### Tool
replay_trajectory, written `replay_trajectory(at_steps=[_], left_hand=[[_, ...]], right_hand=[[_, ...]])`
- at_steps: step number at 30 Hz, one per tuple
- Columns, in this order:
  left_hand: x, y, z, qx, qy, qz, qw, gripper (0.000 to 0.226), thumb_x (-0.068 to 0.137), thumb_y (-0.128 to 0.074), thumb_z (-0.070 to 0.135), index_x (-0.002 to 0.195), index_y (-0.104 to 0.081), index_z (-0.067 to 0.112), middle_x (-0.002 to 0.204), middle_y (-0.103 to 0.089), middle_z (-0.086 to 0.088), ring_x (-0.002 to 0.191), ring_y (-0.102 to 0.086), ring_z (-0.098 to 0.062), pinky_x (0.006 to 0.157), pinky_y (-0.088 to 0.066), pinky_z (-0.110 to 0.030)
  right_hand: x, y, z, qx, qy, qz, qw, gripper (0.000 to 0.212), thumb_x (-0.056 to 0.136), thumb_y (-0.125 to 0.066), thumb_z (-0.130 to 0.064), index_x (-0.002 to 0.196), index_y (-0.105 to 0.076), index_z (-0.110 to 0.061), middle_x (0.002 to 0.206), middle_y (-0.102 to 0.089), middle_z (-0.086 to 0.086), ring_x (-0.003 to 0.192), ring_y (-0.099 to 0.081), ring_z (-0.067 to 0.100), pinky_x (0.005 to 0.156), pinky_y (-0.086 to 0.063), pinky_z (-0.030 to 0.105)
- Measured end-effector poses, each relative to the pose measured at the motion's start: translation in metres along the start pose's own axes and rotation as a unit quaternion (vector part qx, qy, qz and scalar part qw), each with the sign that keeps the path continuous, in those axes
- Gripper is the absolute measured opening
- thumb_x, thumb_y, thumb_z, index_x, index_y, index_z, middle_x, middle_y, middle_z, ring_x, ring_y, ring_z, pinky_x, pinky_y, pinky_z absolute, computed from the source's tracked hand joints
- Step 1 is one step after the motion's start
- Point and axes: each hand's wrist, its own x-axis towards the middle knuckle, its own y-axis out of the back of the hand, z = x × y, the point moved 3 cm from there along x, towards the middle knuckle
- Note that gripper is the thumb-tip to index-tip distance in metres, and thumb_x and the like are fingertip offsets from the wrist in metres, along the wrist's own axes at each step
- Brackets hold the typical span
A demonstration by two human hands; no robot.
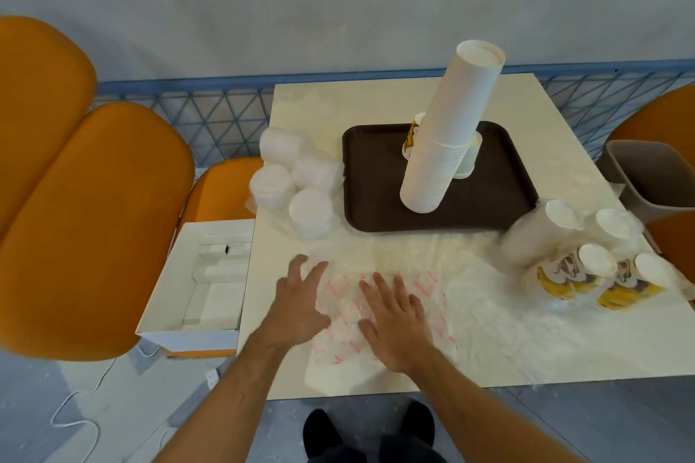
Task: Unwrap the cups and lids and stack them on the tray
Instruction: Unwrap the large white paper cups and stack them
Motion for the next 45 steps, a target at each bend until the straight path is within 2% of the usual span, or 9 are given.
replay_trajectory(at_steps=[3,6,8,13,19,30,34,38,45], left_hand=[[-0.003,-0.013,0.016,0.083,-0.061,0.109,0.989,0.062,0.089,-0.063,0.016,0.145,-0.039,0.023,0.157,-0.016,-0.002,0.139,-0.026,-0.025,0.112,-0.034,-0.035],[0.002,-0.052,0.032,0.097,-0.157,0.039,0.982,0.054,0.097,-0.056,0.022,0.147,-0.037,0.026,0.159,-0.024,0.003,0.149,-0.018,-0.021,0.121,-0.022,-0.037],[0.01,-0.068,0.025,0.104,-0.142,-0.017,0.984,0.059,0.103,-0.046,0.032,0.156,-0.018,0.03,0.165,-0.01,0.005,0.153,-0.004,-0.023,0.124,-0.012,-0.044],[0.024,-0.068,-0.023,0.197,-0.109,-0.107,0.968,0.09,0.096,-0.05,0.056,0.154,0.016,0.038,0.156,0.033,0.012,0.149,0.025,-0.02,0.119,0.01,-0.051],[0.027,-0.056,-0.033,0.25,-0.123,-0.137,0.95,0.126,0.074,-0.072,0.065,0.151,0.023,0.038,0.157,0.036,0.006,0.145,0.032,-0.021,0.115,0.014,-0.058],[0.031,-0.048,-0.039,0.269,-0.131,-0.157,0.941,0.144,0.06,-0.085,0.06,0.151,0.024,0.038,0.153,0.042,0.007,0.142,0.036,-0.019,0.114,0.018,-0.055],[0.028,-0.034,-0.032,0.169,-0.124,-0.142,0.967,0.115,0.073,-0.069,0.071,0.156,0.004,0.037,0.164,0.019,0.007,0.151,0.02,-0.018,0.12,0.01,-0.05],[0.021,-0.019,-0.019,0.085,-0.124,-0.043,0.988,0.07,0.091,-0.058,0.056,0.151,-0.027,0.039,0.164,-0.011,0.008,0.151,-0.008,-0.019,0.12,-0.01,-0.041],[0.004,-0.012,0.014,-0.085,-0.158,0.027,0.983,0.03,0.093,-0.064,0.022,0.122,-0.06,0.031,0.134,-0.05,0.014,0.13,-0.044,-0.01,0.111,-0.028,-0.022]], right_hand=[[-0.001,-0.01,0.003,-0.019,-0.005,0.001,1.0,0.066,0.102,-0.012,-0.059,0.158,0.016,-0.037,0.161,0.032,-0.008,0.149,0.03,0.03,0.124,0.005,0.05],[0.001,-0.014,0.001,-0.019,0.0,-0.003,1.0,0.083,0.081,0.014,-0.066,0.157,0.018,-0.034,0.16,0.036,-0.007,0.148,0.033,0.03,0.121,0.012,0.047],[0.002,-0.016,0.004,-0.023,0.003,-0.005,1.0,0.085,0.078,0.017,-0.069,0.156,0.021,-0.035,0.157,0.042,-0.007,0.145,0.038,0.028,0.118,0.017,0.046],[-0.002,-0.008,0.028,-0.019,0.006,-0.033,0.999,0.08,0.093,-0.023,-0.078,0.151,0.025,-0.048,0.155,0.043,-0.012,0.144,0.041,0.025,0.12,0.018,0.049],[-0.007,0.005,0.064,-0.055,0.021,-0.068,0.996,0.12,0.067,-0.045,-0.097,0.15,0.028,-0.049,0.156,0.044,-0.011,0.143,0.041,0.026,0.117,0.018,0.054],[-0.019,0.015,0.092,-0.059,-0.016,-0.084,0.995,0.135,0.056,-0.057,-0.097,0.149,0.028,-0.049,0.158,0.042,-0.009,0.146,0.039,0.028,0.119,0.018,0.058],[-0.019,0.028,0.084,-0.019,-0.035,-0.069,0.997,0.119,0.065,-0.053,-0.094,0.155,0.01,-0.048,0.164,0.028,-0.011,0.15,0.03,0.026,0.12,0.014,0.059],[-0.031,0.056,0.067,0.068,-0.071,0.022,0.995,0.072,0.092,-0.052,-0.067,0.154,-0.022,-0.046,0.169,-0.01,-0.011,0.156,-0.004,0.023,0.123,-0.005,0.054],[-0.059,0.092,0.063,0.154,-0.112,0.127,0.973,0.032,0.099,-0.06,-0.023,0.13,-0.062,-0.03,0.124,-0.067,-0.01,0.107,-0.06,0.01,0.096,-0.05,0.027]])
